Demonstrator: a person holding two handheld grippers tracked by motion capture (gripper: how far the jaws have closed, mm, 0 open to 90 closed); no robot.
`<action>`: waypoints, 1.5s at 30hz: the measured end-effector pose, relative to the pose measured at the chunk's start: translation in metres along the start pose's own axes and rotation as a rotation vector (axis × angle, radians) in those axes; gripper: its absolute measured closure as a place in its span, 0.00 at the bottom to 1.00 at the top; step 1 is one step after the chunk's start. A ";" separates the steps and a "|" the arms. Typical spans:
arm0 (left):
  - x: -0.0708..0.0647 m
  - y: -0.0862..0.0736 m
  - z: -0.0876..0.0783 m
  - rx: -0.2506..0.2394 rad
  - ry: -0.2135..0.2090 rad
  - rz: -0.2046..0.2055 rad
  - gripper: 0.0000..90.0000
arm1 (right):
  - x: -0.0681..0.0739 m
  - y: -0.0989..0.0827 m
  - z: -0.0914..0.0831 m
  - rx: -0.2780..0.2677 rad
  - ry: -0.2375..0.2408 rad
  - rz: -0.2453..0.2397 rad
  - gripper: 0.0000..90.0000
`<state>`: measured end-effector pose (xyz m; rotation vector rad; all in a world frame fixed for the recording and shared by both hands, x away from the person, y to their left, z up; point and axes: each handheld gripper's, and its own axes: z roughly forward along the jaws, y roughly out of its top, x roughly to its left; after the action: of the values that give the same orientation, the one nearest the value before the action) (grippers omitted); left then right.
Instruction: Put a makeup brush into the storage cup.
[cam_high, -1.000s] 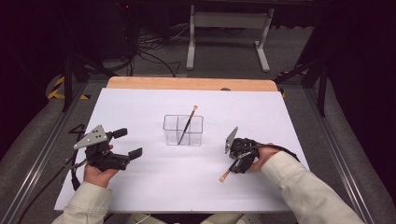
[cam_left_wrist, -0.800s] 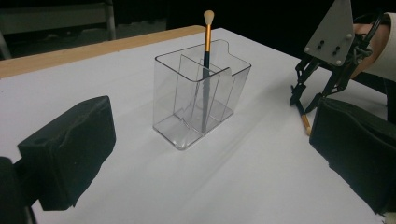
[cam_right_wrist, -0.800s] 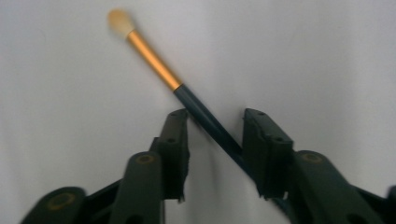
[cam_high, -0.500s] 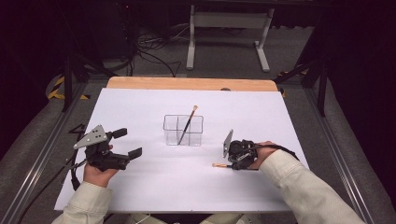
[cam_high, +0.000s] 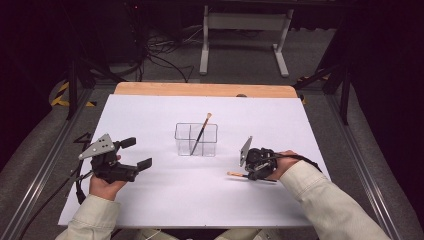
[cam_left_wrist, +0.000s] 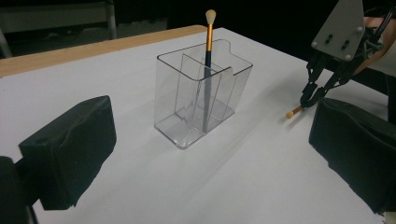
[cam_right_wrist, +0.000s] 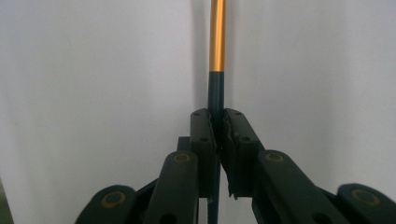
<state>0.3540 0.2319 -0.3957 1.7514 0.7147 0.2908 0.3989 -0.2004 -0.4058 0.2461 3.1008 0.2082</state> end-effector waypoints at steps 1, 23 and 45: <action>0.000 0.000 0.000 0.000 0.000 0.000 0.02 | 0.000 -0.001 -0.002 -0.011 -0.005 0.007 0.92; 0.002 0.000 0.000 -0.007 -0.001 0.005 0.02 | 0.005 -0.010 -0.046 -0.352 -0.147 0.035 0.92; 0.004 -0.003 -0.004 -0.065 -0.031 0.007 0.01 | 0.009 -0.017 -0.067 -0.710 -0.197 0.110 0.92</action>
<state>0.3537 0.2377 -0.3978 1.6936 0.6701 0.2880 0.3855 -0.2242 -0.3414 0.3750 2.6072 1.1630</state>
